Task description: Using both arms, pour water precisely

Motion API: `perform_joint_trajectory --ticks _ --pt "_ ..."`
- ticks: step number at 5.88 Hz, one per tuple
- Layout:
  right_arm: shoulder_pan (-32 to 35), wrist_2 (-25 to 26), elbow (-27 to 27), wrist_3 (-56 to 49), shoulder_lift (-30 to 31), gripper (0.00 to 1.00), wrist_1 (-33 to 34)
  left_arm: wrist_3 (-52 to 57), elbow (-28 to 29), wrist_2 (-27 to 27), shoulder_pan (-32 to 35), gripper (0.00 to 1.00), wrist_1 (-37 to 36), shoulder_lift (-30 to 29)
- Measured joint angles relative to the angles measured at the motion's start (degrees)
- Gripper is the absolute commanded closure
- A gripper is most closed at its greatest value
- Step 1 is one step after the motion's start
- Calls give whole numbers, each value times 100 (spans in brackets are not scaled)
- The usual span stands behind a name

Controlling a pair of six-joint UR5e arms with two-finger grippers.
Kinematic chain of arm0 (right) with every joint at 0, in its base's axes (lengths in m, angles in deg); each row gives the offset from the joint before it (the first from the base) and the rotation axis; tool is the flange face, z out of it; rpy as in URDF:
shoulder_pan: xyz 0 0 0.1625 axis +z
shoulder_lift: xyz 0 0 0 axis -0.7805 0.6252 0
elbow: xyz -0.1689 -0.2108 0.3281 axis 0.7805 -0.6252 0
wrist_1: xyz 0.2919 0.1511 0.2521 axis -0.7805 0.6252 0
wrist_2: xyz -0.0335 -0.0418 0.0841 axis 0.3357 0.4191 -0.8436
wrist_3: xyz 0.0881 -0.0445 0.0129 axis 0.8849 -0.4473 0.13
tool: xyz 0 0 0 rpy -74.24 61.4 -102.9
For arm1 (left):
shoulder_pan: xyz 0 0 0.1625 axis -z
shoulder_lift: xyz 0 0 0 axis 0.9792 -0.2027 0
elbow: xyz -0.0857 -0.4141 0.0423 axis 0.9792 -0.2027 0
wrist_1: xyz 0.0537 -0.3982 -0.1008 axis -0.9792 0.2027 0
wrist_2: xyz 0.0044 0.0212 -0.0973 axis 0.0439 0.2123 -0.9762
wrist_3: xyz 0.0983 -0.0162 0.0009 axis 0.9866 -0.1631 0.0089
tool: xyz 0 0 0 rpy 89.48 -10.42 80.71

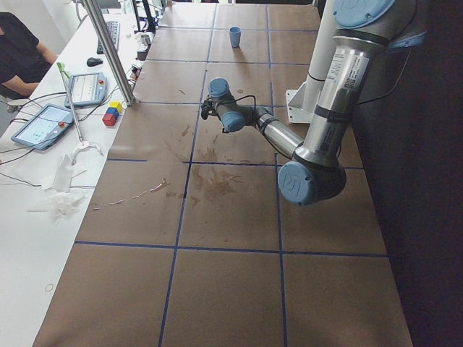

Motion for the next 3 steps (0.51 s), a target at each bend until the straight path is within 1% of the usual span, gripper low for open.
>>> perform_joint_trajectory --ticks 1,2,3 --pt "0 0 -4 7 -4 0 0 -163 101 399 -326 100 -503 -531" --pt "0 0 -6 10 -6 0 0 -443 456 854 -623 99 -687 -1104" --pt "0 0 -7 11 -6 0 0 -631 945 1050 -747 98 -736 -1638"
